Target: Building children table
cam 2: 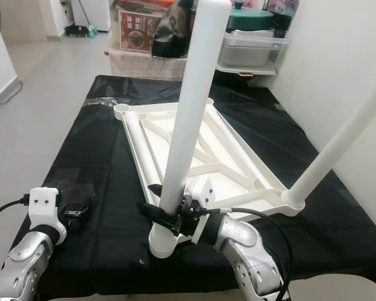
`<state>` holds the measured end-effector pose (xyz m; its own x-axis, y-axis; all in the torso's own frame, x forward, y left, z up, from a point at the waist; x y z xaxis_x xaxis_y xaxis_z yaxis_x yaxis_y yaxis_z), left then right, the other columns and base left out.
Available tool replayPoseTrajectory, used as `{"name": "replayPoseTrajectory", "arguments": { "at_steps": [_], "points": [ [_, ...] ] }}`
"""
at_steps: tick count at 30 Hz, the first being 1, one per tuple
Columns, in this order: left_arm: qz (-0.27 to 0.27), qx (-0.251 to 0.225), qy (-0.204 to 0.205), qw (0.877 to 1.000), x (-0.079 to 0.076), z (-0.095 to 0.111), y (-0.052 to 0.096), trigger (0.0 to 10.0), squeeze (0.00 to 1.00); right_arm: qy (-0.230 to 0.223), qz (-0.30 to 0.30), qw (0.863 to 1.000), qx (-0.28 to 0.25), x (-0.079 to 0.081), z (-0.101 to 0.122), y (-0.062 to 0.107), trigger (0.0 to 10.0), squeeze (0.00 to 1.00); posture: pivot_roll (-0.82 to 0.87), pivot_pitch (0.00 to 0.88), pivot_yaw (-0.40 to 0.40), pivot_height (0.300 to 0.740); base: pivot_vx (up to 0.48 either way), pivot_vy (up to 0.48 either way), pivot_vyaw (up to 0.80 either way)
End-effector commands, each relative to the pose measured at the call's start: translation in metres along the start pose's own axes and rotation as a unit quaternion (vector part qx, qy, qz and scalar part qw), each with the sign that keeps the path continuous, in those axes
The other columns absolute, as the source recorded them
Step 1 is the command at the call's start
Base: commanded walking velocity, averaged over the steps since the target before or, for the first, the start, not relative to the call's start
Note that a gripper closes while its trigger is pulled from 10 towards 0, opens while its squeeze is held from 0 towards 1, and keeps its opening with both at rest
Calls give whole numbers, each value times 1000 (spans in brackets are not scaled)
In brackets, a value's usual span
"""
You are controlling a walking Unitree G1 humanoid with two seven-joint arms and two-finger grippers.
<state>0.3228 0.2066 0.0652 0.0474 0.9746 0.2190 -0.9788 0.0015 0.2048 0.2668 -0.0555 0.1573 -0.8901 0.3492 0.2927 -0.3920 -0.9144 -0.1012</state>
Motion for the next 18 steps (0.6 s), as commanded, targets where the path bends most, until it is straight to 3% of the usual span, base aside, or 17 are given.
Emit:
{"name": "replayPoseTrajectory", "arguments": {
  "at_steps": [1, 11, 18],
  "points": [
    [-5, 2, 5, 1000, -4, -1, 2, 10000, 0, -33, 48, 998, 16, 15, -14, -10, 0, 0, 164, 0, -115, 740, 0, 0, 0],
    [0, 3, 6, 1000, -1, -1, 4, 10000, 0, 3, 98, 994, 43, 18, -14, -14, 0, 0, 175, 0, -129, 740, 0, 0, 0],
    [0, 4, 8, 1000, -1, -2, 5, 10000, 0, 21, 99, 994, 50, 17, -15, -15, 0, 0, 175, 0, -126, 740, 0, 0, 0]
  ]
}}
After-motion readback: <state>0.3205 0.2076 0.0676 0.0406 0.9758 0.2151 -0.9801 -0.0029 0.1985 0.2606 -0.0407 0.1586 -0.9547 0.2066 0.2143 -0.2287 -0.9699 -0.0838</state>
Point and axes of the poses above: a point about 5 cm out from each wrist's last joint towards the gripper, its own y axis pointing back from the gripper into the wrist, its own z axis along the axis of the wrist's last joint, x = y × z, the point moved 5 cm from there along -y, pointing out of the wrist towards the gripper, and after that the axes turned 15 degrees about -y, right-handed, at the moved point
